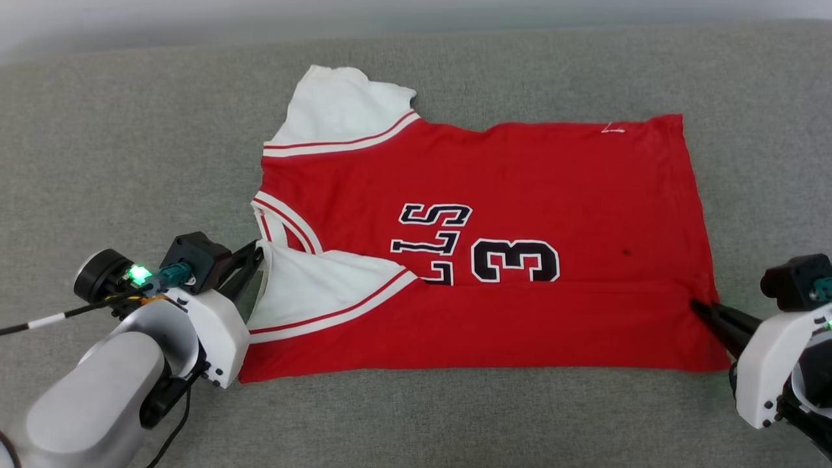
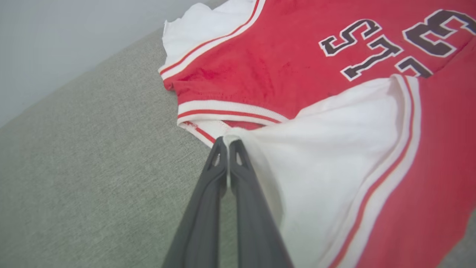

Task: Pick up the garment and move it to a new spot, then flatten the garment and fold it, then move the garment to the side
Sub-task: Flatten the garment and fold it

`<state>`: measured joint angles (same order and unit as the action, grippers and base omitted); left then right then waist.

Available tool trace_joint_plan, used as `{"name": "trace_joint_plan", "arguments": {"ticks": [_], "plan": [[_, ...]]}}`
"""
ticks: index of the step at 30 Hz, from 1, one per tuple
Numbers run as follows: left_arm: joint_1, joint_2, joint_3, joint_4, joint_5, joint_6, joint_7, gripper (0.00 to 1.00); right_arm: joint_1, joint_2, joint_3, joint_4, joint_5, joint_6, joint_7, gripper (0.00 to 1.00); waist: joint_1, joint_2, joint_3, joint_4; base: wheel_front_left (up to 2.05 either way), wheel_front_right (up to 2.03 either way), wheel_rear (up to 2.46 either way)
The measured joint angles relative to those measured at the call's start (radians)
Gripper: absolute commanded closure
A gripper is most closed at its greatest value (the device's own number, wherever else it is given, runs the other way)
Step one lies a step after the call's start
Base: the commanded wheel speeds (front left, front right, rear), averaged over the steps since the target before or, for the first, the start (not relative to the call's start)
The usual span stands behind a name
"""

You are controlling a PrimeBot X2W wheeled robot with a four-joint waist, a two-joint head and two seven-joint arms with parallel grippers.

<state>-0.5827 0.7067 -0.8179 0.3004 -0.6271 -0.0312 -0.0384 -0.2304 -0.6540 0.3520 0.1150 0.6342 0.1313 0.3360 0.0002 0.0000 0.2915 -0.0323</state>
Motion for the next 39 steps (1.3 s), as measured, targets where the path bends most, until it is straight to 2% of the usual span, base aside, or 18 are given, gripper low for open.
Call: {"name": "trace_joint_plan", "arguments": {"ticks": [6, 12, 13, 14, 15, 16, 21, 25, 29, 34, 39], "plan": [[-0.034, -0.042, -0.027, 0.112, 0.007, -0.039, -0.010, 1.00, -0.060, 0.003, 0.065, 0.071, 0.001, 0.000, 0.009, 1.00, 0.0000, 0.0000, 0.042, 0.000, 0.00, 0.00, 0.00], [-0.053, -0.087, -0.049, 0.190, 0.007, -0.058, -0.042, 1.00, -0.080, 0.000, 0.103, 0.108, 0.019, 0.000, -0.016, 1.00, 0.0000, 0.0000, 0.025, 0.008, 0.00, 0.00, 0.00], [-0.055, -0.091, -0.052, 0.203, 0.009, -0.059, -0.050, 0.96, -0.079, -0.002, 0.104, 0.113, 0.023, 0.000, -0.025, 0.99, 0.0000, 0.0000, 0.018, 0.009, 0.00, 0.00, 0.00], [-0.056, -0.094, -0.051, 0.214, 0.008, -0.063, -0.056, 0.53, -0.078, -0.003, 0.104, 0.115, 0.029, 0.000, -0.034, 0.71, -0.0001, 0.0000, 0.010, 0.010, 0.00, 0.00, 0.00], [-0.058, -0.095, -0.052, 0.223, 0.009, -0.063, -0.062, 0.00, -0.076, -0.005, 0.101, 0.116, 0.033, 0.000, -0.045, 0.20, -0.0001, 0.0000, 0.000, 0.012, 0.00, 0.00, 0.00], [-0.062, -0.095, -0.052, 0.226, 0.014, -0.063, -0.070, 0.00, -0.071, -0.007, 0.090, 0.115, 0.034, 0.000, -0.061, 0.00, 0.0000, 0.0000, -0.010, 0.014, 0.00, 0.00, 0.00], [-0.100, -0.060, -0.042, 0.200, 0.016, -0.063, -0.058, 0.00, -0.010, -0.037, 0.057, 0.083, 0.034, 0.000, -0.090, 0.00, -0.0001, 0.0000, -0.064, 0.029, 0.00, 0.00, 0.00], [-0.123, -0.013, -0.044, 0.130, 0.007, -0.064, 0.038, 0.00, 0.025, -0.040, 0.017, 0.047, 0.032, 0.000, -0.095, 0.00, -0.0001, 0.0000, -0.100, 0.042, 0.00, 0.00, 0.00], [-0.170, 0.036, -0.056, 0.047, -0.038, -0.076, 0.216, 0.00, 0.053, -0.029, -0.011, 0.023, 0.015, 0.000, -0.087, 0.00, -0.0002, 0.0000, -0.123, 0.052, 0.00, 0.00, 0.00], [-0.208, 0.062, -0.103, -0.046, -0.142, -0.091, 0.485, 0.00, 0.067, -0.007, -0.028, 0.000, -0.003, 0.000, -0.067, 0.00, -0.0002, 0.0000, -0.135, 0.056, 0.00, 0.00, 0.00], [-0.240, 0.079, -0.164, -0.108, -0.243, -0.096, 0.701, 0.00, 0.067, 0.019, -0.028, -0.013, -0.020, 0.000, -0.052, 0.00, -0.0002, 0.0000, -0.137, 0.047, 0.00, 0.00, 0.00]]}}
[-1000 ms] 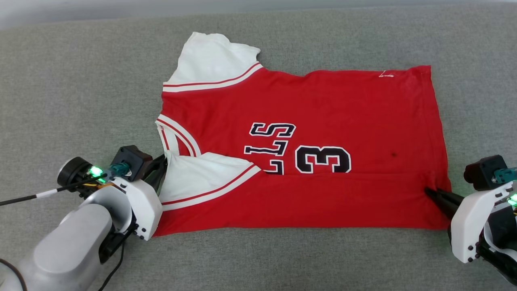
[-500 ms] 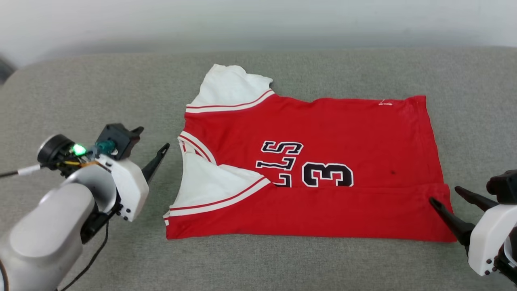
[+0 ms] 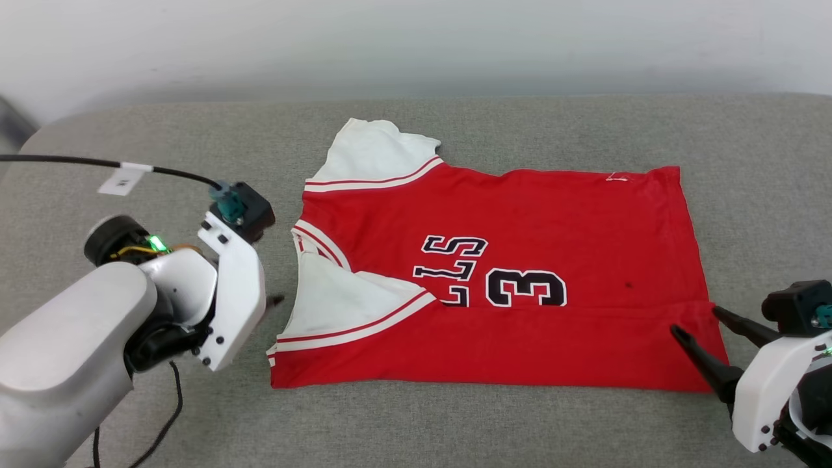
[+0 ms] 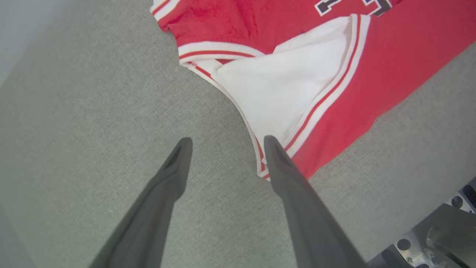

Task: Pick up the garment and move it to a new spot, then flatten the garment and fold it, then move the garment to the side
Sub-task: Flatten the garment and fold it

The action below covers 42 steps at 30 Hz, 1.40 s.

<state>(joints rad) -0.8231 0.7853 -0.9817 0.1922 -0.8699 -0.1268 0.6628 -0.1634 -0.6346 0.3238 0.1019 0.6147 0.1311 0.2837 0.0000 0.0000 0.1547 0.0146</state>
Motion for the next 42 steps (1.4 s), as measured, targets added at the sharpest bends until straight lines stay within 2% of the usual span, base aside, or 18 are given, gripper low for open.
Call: {"name": "trace_joint_plan", "arguments": {"ticks": [5, 10, 17, 24, 25, 26, 27, 31, 34, 42], "plan": [[-0.005, -0.002, -0.043, -0.005, -0.113, -0.001, 0.184, 0.00, -0.004, 0.013, 0.015, -0.003, -0.004, 0.000, 0.012, 0.00, 0.0000, 0.0000, 0.007, -0.014, 0.00, 0.00, 0.00], [-0.015, -0.023, -0.069, 0.033, -0.154, 0.004, 0.286, 0.00, -0.030, 0.016, 0.036, -0.008, -0.006, 0.000, 0.025, 0.00, 0.0000, 0.0000, 0.030, -0.033, 0.00, 0.00, 0.00], [-0.019, -0.063, -0.104, 0.105, -0.145, 0.005, 0.317, 0.00, -0.078, 0.017, 0.072, -0.007, -0.004, 0.000, 0.034, 0.00, 0.0000, 0.0000, 0.076, -0.065, 0.00, 0.00, 0.00], [-0.022, -0.064, -0.133, 0.147, -0.136, -0.001, 0.319, 0.00, -0.109, 0.020, 0.107, 0.003, 0.000, 0.000, 0.032, 0.00, -0.0001, 0.0000, 0.115, -0.091, 0.00, 0.00, 0.00], [-0.023, -0.064, -0.137, 0.147, -0.136, -0.001, 0.319, 0.25, -0.112, 0.020, 0.108, 0.003, 0.000, 0.000, 0.024, 0.00, 0.0000, 0.0000, 0.117, -0.093, 0.00, 0.00, 0.00], [-0.024, -0.064, -0.140, 0.148, -0.137, -0.001, 0.316, 0.78, -0.119, 0.020, 0.108, 0.004, 0.002, 0.000, 0.021, 0.00, -0.0001, 0.0000, 0.117, -0.094, 0.00, 0.00, 0.00], [-0.025, -0.064, -0.144, 0.148, -0.138, -0.001, 0.313, 1.00, -0.127, 0.018, 0.108, 0.004, 0.002, 0.000, 0.021, 0.00, -0.0001, 0.0000, 0.117, -0.094, 0.00, 0.00, 0.00], [-0.027, -0.067, -0.168, 0.141, -0.142, -0.001, 0.292, 1.00, -0.152, -0.005, 0.107, -0.001, 0.010, 0.000, 0.030, 0.00, 0.0000, 0.0000, 0.101, -0.088, 0.00, 0.00, 0.00], [-0.027, -0.069, -0.187, 0.130, -0.153, -0.001, 0.273, 1.00, -0.177, -0.047, 0.108, -0.019, 0.023, 0.000, 0.082, 0.00, 0.0000, 0.0000, 0.082, -0.081, 0.00, 0.00, 0.00], [-0.027, -0.050, -0.230, 0.088, -0.186, -0.001, 0.230, 1.00, -0.264, -0.245, 0.217, -0.102, 0.145, 0.000, 0.410, 0.00, 0.0000, 0.0000, 0.057, -0.058, 0.00, 0.00, 0.00]]}}
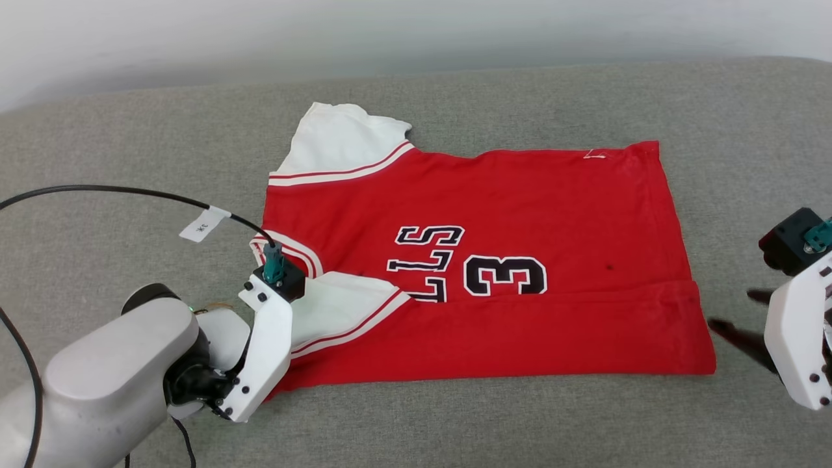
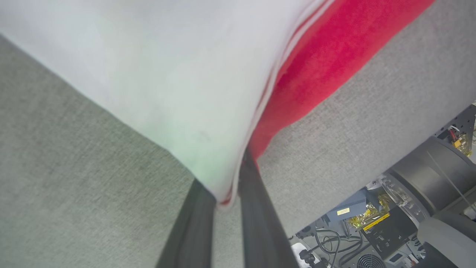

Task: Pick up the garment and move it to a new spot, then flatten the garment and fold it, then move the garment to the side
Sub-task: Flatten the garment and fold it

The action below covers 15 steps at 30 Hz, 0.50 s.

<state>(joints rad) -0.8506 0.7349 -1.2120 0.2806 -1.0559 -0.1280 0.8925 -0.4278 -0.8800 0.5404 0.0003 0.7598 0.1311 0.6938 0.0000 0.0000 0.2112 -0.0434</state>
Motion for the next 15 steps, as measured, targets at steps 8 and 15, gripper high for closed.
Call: {"name": "trace_joint_plan", "arguments": {"ticks": [8, 15], "plan": [[-0.042, 0.007, -0.017, -0.026, -0.014, 0.000, -0.041, 1.00, -0.055, -0.038, 0.071, 0.045, 0.093, 0.000, 0.240, 0.00, 0.0000, 0.0000, 0.027, 0.024, 0.00, 0.00, 0.00], [-0.085, 0.006, -0.035, -0.049, -0.012, -0.001, -0.051, 1.00, -0.087, 0.063, 0.072, 0.188, 0.098, 0.000, 0.246, 0.00, 0.0000, 0.0000, 0.070, 0.047, 0.00, 0.00, 0.00]]}}
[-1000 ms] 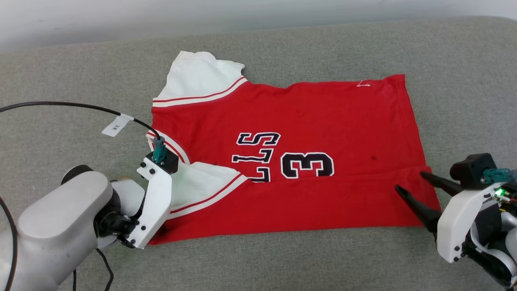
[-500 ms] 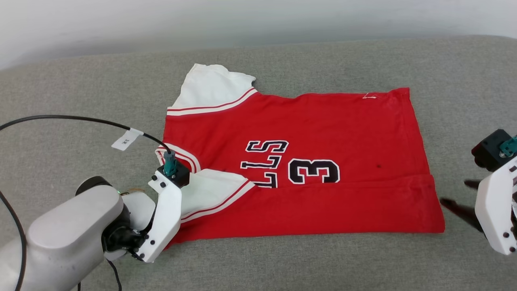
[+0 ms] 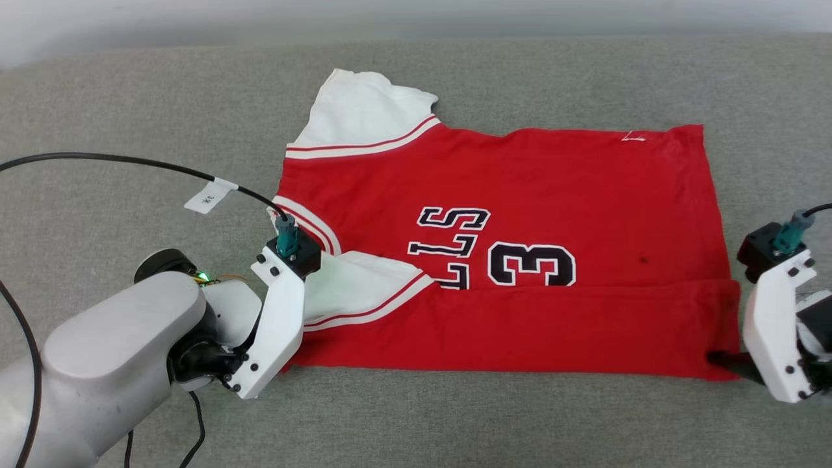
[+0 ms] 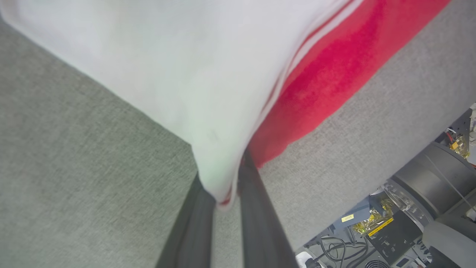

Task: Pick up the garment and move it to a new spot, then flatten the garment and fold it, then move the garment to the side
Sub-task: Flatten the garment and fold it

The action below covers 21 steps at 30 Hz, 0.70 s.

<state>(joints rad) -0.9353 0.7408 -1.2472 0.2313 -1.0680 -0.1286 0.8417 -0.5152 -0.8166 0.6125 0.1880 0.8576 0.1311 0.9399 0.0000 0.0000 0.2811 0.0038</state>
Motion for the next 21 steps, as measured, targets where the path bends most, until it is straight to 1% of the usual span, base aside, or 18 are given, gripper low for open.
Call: {"name": "trace_joint_plan", "arguments": {"ticks": [2, 8, 9, 10, 11, 15, 17, 21], "plan": [[-0.009, 0.001, -0.005, -0.005, 0.000, -0.001, -0.002, 1.00, -0.001, 0.026, 0.012, 0.032, -0.002, 0.000, -0.007, 0.00, 0.0000, 0.0000, 0.011, 0.007, 0.00, 0.00, 0.00], [-0.017, 0.003, -0.012, -0.008, -0.002, -0.001, -0.023, 1.00, -0.002, 0.043, 0.041, 0.080, 0.006, 0.000, -0.041, 0.00, -0.0001, 0.0000, 0.024, 0.020, 0.00, 0.00, 0.00], [-0.017, 0.006, -0.014, -0.008, -0.003, -0.001, -0.027, 1.00, -0.002, 0.043, 0.046, 0.081, 0.006, 0.000, -0.051, 0.95, -0.0001, 0.0000, 0.021, 0.019, 0.00, 0.00, 0.00], [-0.015, 0.009, -0.016, -0.006, -0.003, -0.001, -0.031, 1.00, -0.002, 0.043, 0.051, 0.084, 0.005, 0.000, -0.069, 0.95, -0.0001, 0.0000, 0.018, 0.017, 0.00, 0.00, 0.00], [-0.012, 0.010, -0.017, -0.003, -0.006, -0.001, -0.035, 1.00, -0.002, 0.043, 0.056, 0.086, 0.005, 0.000, -0.082, 1.00, -0.0001, 0.0000, 0.012, 0.015, 0.00, 0.00, 0.00], [0.016, 0.019, -0.022, 0.005, -0.021, -0.001, -0.049, 1.00, -0.003, 0.036, 0.076, 0.082, 0.016, 0.000, -0.134, 1.00, 0.0000, 0.0000, -0.023, 0.007, 0.00, 0.00, 0.00], [0.034, 0.024, -0.026, 0.003, -0.031, -0.001, -0.055, 1.00, 0.000, 0.019, 0.081, 0.067, 0.030, 0.000, -0.155, 1.00, 0.0000, 0.0000, -0.047, 0.004, 0.00, 0.00, 0.00], [0.066, 0.043, -0.027, -0.020, -0.049, -0.001, -0.079, 1.00, 0.019, -0.040, 0.078, 0.018, 0.057, 0.000, -0.184, 1.00, 0.0000, 0.0000, -0.097, 0.000, 0.00, 0.00, 0.00]]}}
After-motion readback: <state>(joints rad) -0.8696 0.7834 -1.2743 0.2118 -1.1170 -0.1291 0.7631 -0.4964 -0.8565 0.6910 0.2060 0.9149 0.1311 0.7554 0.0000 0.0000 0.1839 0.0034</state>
